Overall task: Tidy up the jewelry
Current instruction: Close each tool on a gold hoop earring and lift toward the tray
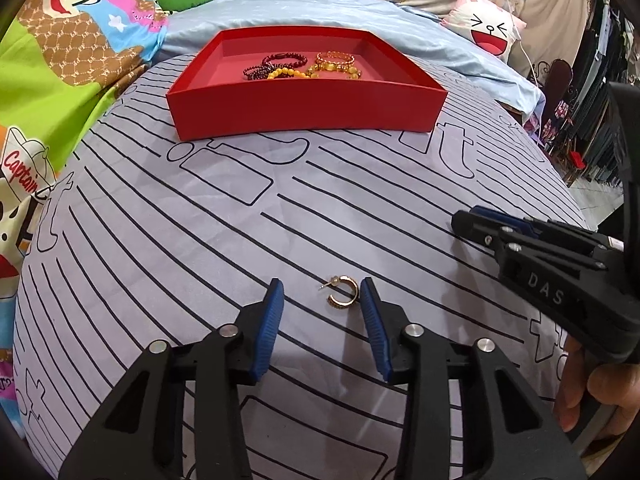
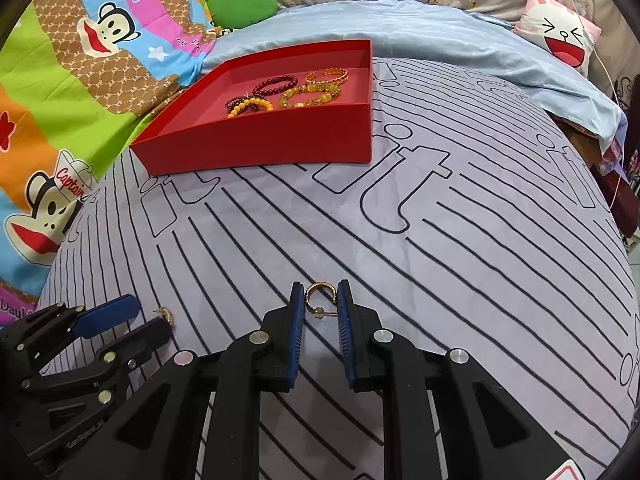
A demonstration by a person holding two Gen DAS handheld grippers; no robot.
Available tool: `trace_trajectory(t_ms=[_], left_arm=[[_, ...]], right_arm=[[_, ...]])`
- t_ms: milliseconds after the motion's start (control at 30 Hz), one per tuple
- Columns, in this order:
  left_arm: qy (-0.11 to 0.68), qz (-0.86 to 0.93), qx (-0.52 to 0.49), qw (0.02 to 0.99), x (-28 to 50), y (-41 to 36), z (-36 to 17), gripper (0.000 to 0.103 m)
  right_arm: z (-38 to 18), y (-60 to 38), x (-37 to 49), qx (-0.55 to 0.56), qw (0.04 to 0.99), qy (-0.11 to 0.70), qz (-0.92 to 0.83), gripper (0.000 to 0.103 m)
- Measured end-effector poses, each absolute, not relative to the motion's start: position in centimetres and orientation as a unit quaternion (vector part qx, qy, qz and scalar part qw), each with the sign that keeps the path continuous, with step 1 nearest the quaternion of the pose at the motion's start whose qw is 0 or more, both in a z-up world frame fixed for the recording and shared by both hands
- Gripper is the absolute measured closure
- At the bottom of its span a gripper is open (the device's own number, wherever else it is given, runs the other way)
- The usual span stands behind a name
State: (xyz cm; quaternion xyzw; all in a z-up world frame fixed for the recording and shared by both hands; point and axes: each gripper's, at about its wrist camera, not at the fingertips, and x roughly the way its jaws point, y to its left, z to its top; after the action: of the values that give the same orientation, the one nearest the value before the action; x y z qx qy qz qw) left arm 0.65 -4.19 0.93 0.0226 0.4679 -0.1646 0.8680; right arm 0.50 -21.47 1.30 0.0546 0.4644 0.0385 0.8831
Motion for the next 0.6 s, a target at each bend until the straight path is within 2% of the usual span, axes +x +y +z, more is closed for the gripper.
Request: trace_trajectory(t_ms=[200, 600], left_arm=[[0.462, -0.170, 0.028, 0.870, 0.8, -4.6, 0.9, 0.083], [0.463, -0.176, 0.009, 0.869, 1.1, -4.1, 1.6, 0.083]], right_arm=[[1.3, -21.4, 0.3, 0.055, 0.883, 0.465, 0.040, 0.087], [2.5, -20.9, 0.1, 0.067, 0.885, 0.458, 0.056, 0.087]])
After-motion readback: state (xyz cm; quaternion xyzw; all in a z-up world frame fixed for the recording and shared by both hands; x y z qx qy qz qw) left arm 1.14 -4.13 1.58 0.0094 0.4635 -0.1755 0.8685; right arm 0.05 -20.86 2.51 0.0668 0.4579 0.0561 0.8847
